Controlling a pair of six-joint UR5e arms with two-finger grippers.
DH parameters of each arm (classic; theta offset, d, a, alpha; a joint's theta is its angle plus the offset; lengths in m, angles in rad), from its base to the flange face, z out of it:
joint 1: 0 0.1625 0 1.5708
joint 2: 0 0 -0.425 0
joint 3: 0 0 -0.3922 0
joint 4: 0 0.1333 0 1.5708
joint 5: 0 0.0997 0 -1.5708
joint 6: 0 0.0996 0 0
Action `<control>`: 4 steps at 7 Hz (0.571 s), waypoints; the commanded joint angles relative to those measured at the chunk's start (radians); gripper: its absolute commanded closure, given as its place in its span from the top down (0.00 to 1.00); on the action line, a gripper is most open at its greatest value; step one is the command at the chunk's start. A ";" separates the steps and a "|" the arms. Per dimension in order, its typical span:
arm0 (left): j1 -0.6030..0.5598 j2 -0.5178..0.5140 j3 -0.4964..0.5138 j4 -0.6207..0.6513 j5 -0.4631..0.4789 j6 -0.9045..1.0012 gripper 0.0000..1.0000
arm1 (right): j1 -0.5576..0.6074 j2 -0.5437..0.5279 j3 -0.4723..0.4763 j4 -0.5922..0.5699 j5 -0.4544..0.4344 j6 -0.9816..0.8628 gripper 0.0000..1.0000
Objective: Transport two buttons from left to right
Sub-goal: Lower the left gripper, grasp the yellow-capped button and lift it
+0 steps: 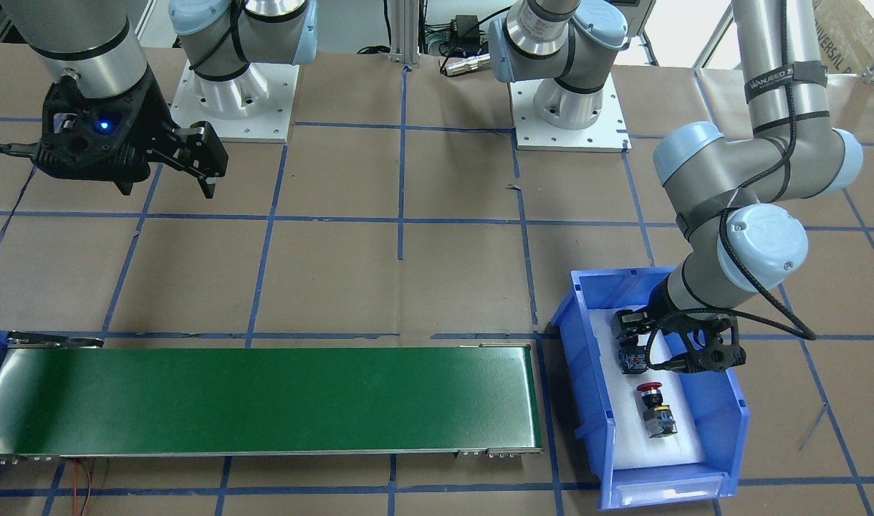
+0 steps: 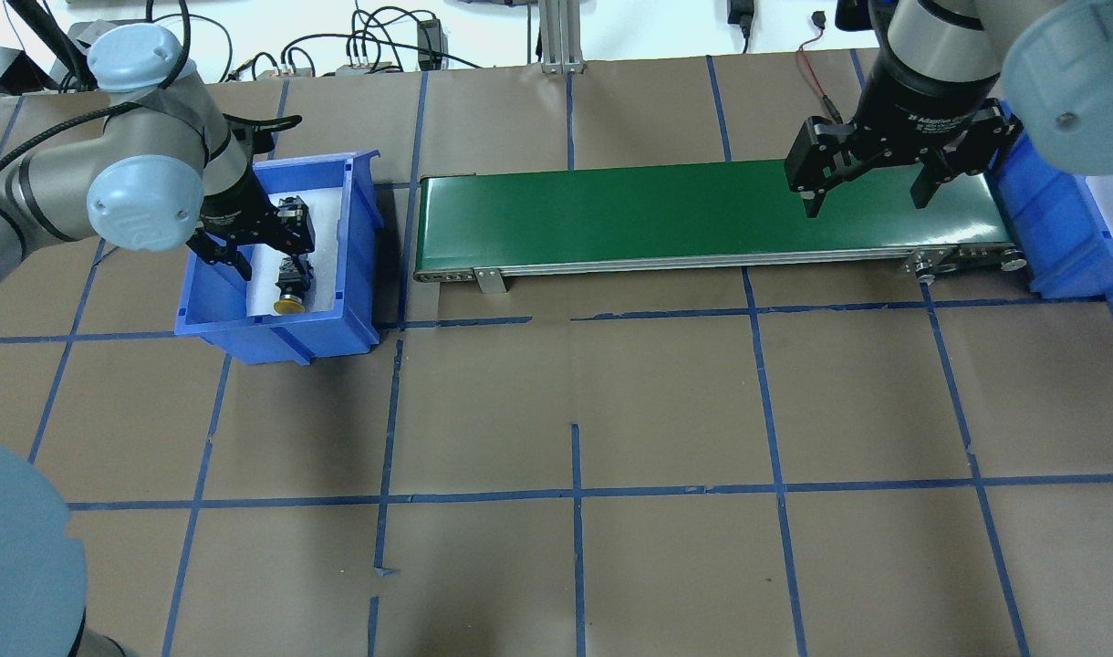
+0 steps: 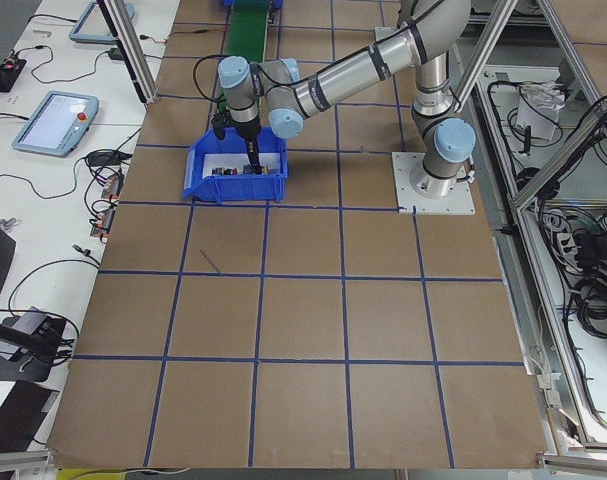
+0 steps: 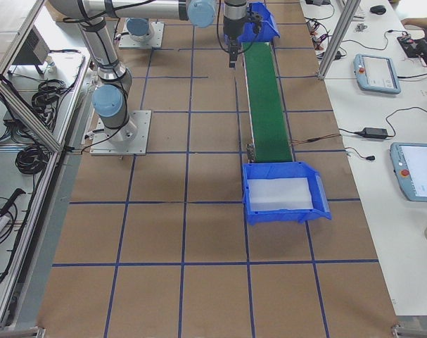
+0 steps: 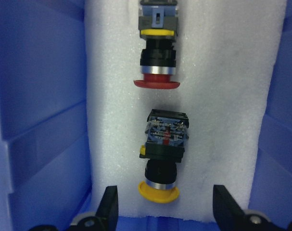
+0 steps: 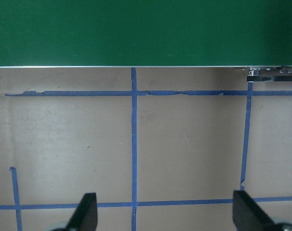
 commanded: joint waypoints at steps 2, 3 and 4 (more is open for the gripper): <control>0.002 -0.015 -0.033 0.021 -0.003 0.028 0.72 | 0.008 -0.009 0.014 0.012 0.025 -0.005 1.00; 0.003 -0.015 -0.073 0.094 -0.003 0.057 0.72 | 0.010 -0.011 0.017 0.012 0.027 -0.015 1.00; 0.003 -0.022 -0.092 0.143 -0.002 0.083 0.72 | 0.010 -0.011 0.016 0.012 0.028 -0.035 1.00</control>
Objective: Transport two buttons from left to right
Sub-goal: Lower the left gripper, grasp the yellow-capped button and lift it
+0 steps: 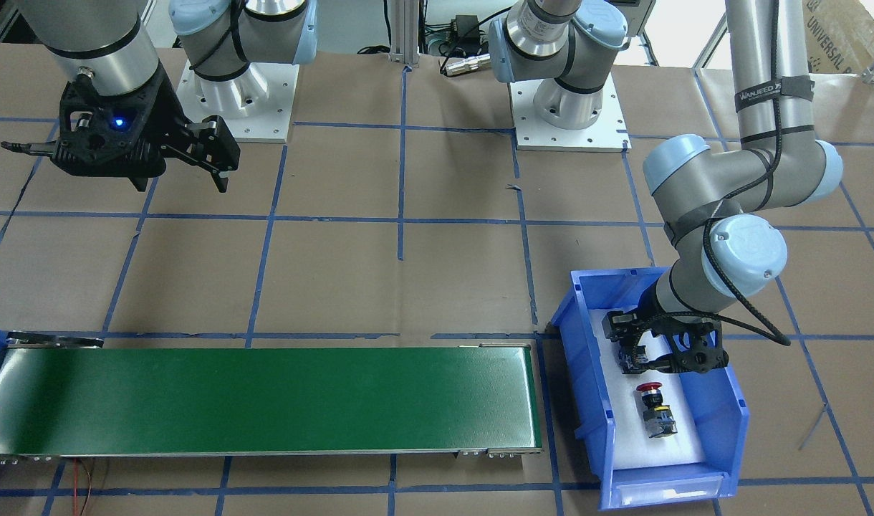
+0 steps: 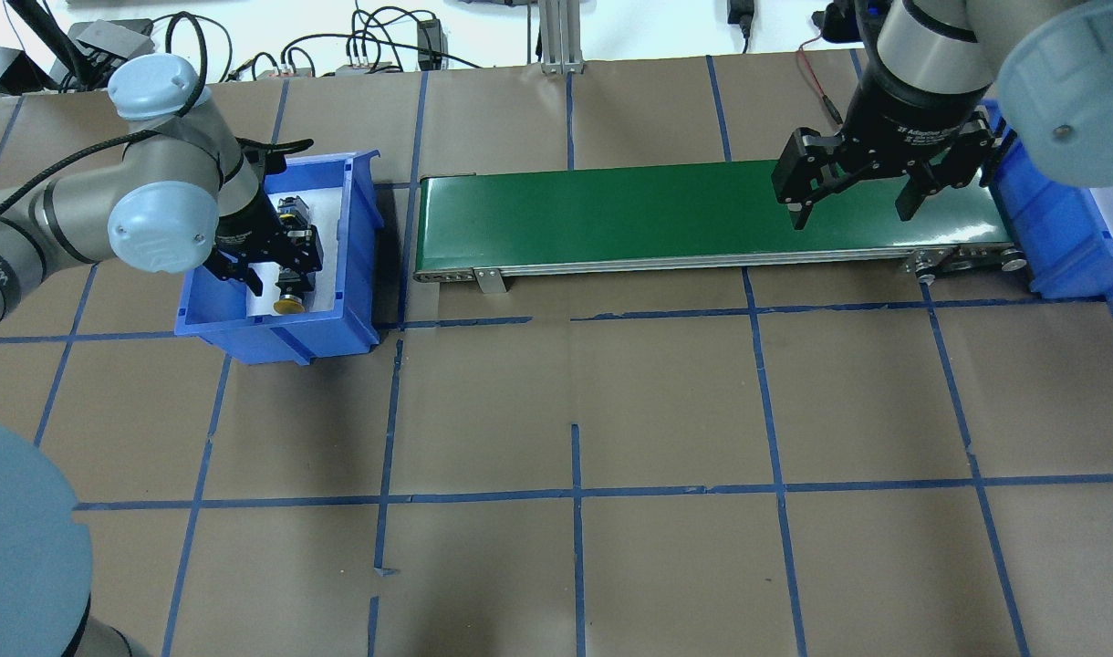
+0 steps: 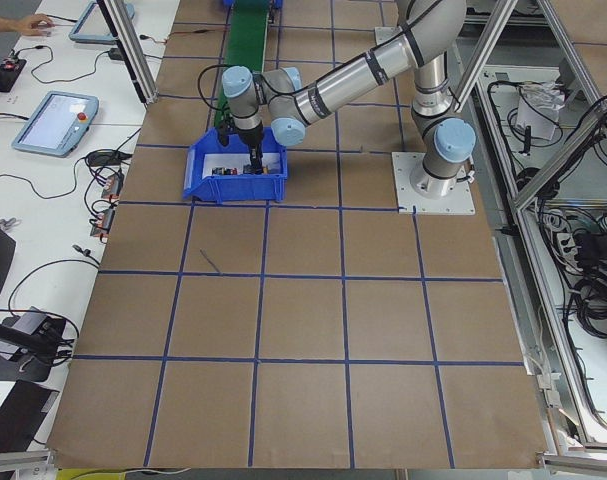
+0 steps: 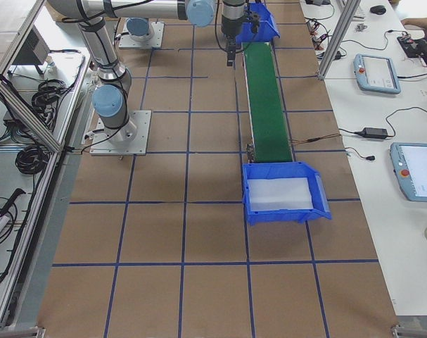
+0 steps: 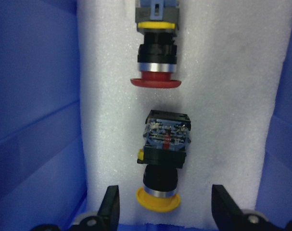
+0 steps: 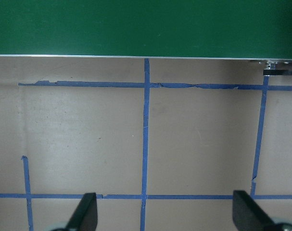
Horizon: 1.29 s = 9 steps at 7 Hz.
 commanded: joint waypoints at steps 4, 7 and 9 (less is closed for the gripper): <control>0.002 -0.027 -0.032 0.105 -0.004 0.043 0.43 | 0.001 0.000 0.002 0.000 -0.001 -0.020 1.00; 0.034 -0.006 0.005 0.087 -0.001 0.043 0.18 | 0.001 0.002 0.002 0.000 -0.001 -0.031 1.00; 0.030 0.050 0.098 -0.076 -0.001 0.028 0.18 | -0.001 0.002 0.004 0.000 -0.001 -0.031 1.00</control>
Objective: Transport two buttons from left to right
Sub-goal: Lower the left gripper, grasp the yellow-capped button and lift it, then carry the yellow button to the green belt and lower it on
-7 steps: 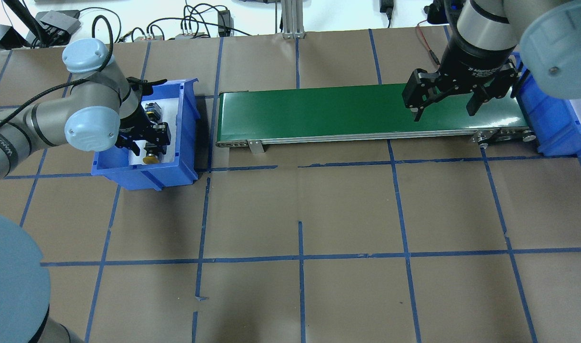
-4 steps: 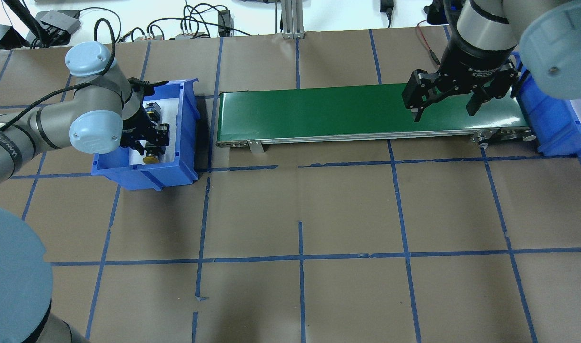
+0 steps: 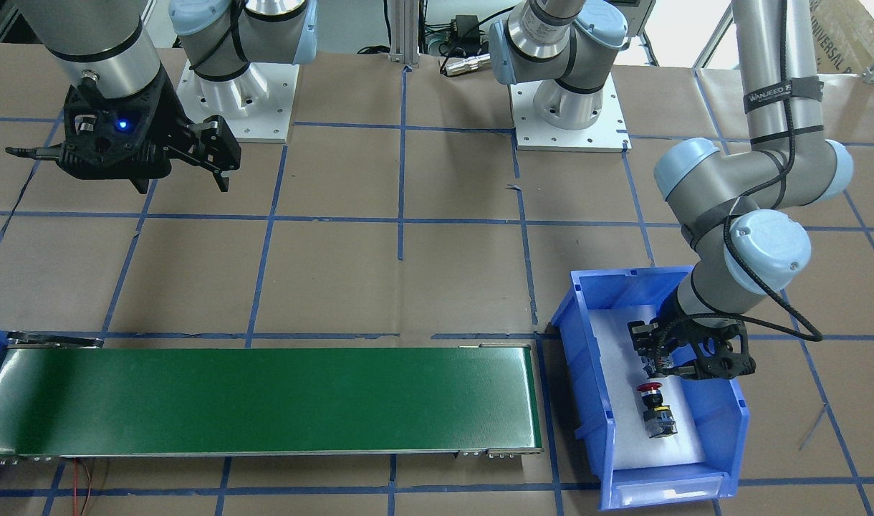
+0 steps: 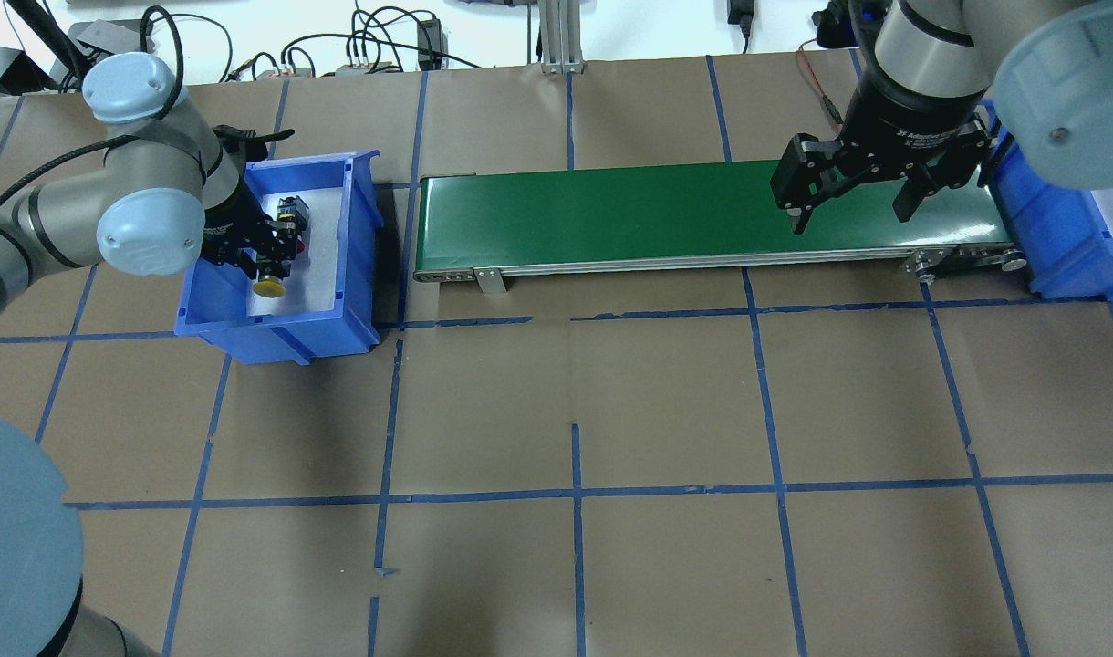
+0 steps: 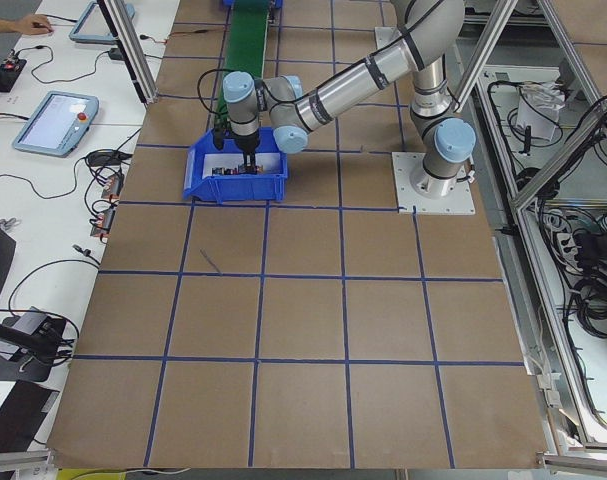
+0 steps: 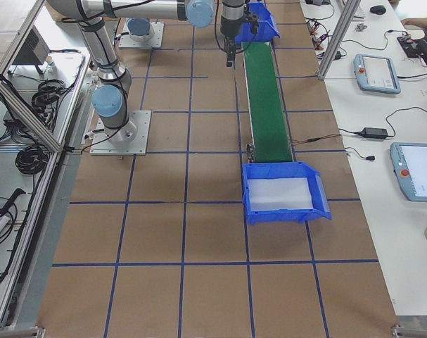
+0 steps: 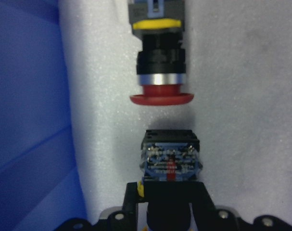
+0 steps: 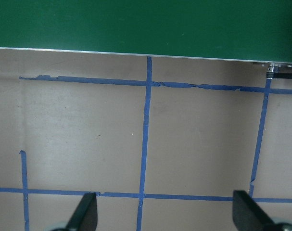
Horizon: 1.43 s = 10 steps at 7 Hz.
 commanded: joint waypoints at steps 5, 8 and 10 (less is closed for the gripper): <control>-0.179 -0.064 0.504 -0.493 -0.074 -0.306 0.21 | -0.001 0.002 0.000 0.000 0.000 -0.003 1.00; -0.348 -0.168 0.492 -0.361 -0.064 -0.503 0.21 | -0.004 0.000 0.001 0.000 0.002 -0.012 1.00; -0.400 -0.187 0.477 -0.348 -0.057 -0.595 0.21 | -0.004 0.002 0.001 0.000 0.002 -0.012 1.00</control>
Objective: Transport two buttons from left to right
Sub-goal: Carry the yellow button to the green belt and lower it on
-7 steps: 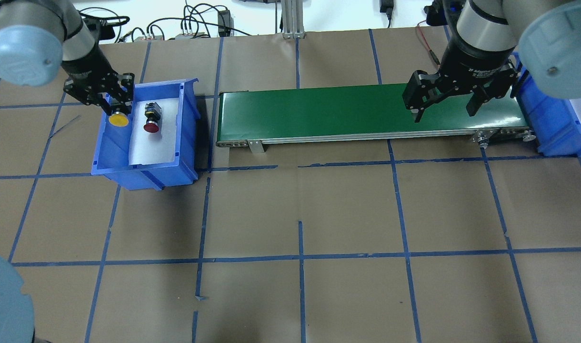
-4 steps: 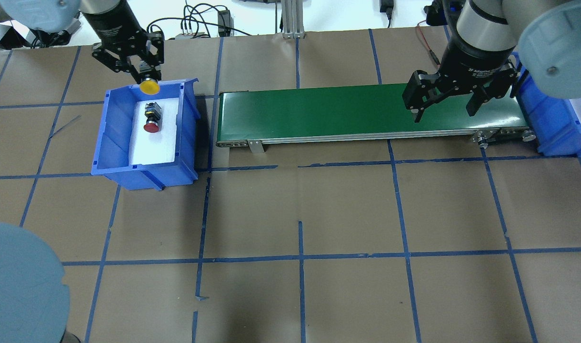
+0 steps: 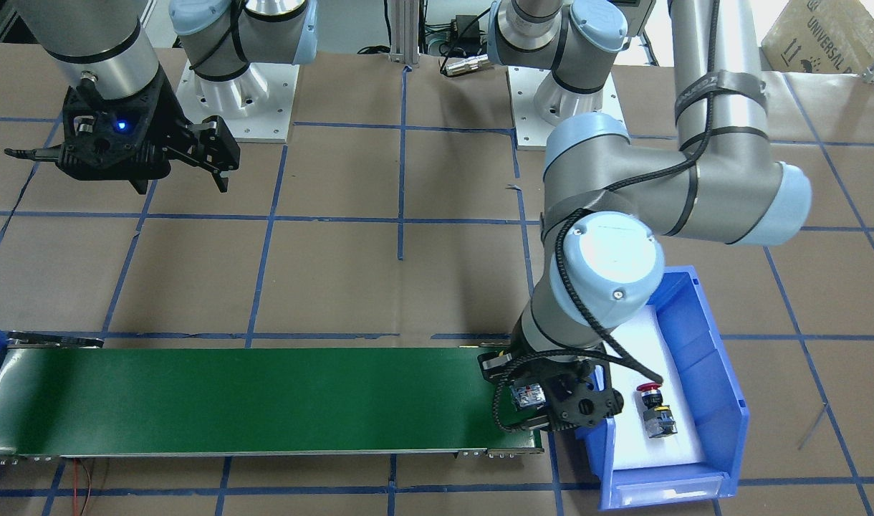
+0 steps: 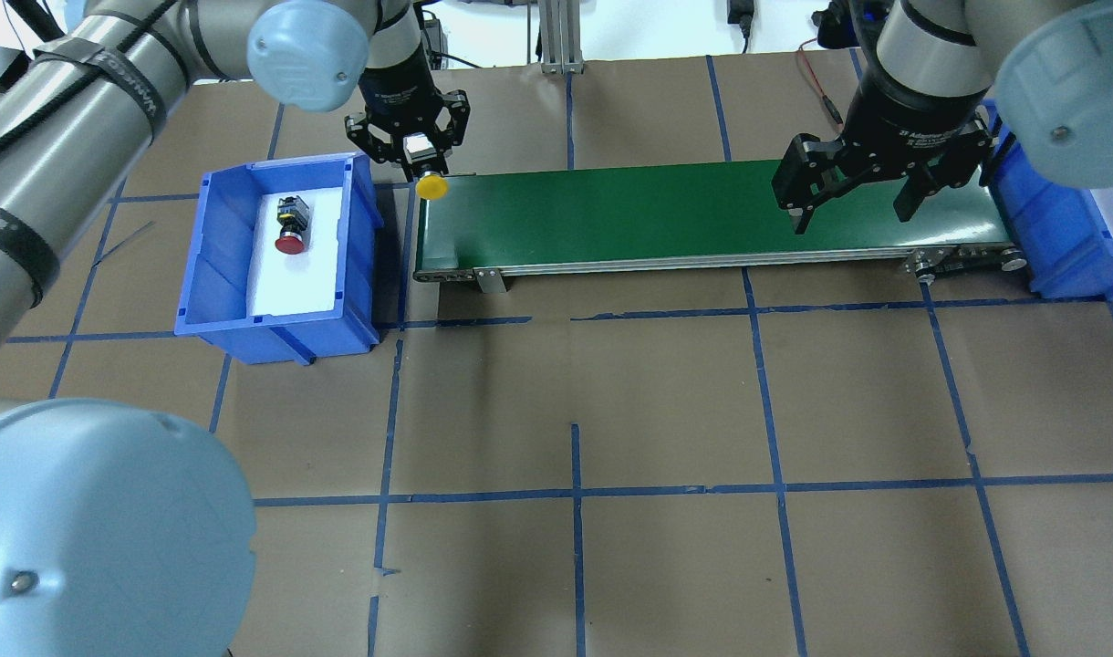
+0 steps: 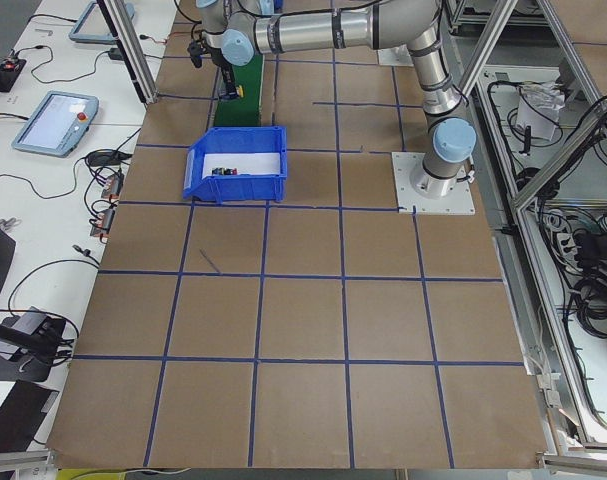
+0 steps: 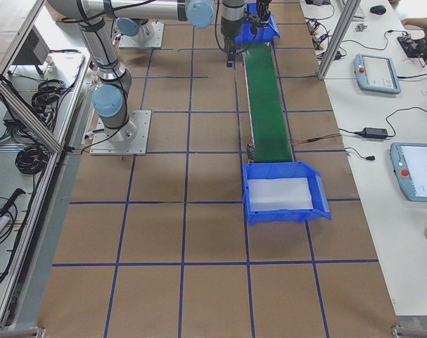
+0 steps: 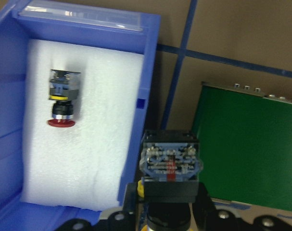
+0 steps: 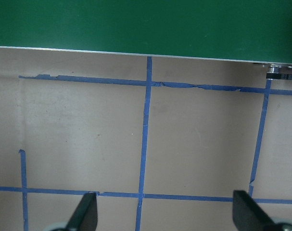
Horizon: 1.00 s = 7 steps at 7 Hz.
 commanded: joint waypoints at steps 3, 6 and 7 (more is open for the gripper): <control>-0.047 -0.035 -0.026 0.012 0.004 -0.096 0.43 | 0.001 0.001 0.001 0.000 0.000 -0.002 1.00; -0.038 -0.035 -0.008 0.025 0.004 -0.082 0.65 | -0.002 0.001 0.001 0.002 0.000 -0.004 1.00; -0.032 -0.031 -0.006 0.031 0.003 -0.079 0.72 | -0.004 0.003 0.001 0.002 0.000 -0.014 1.00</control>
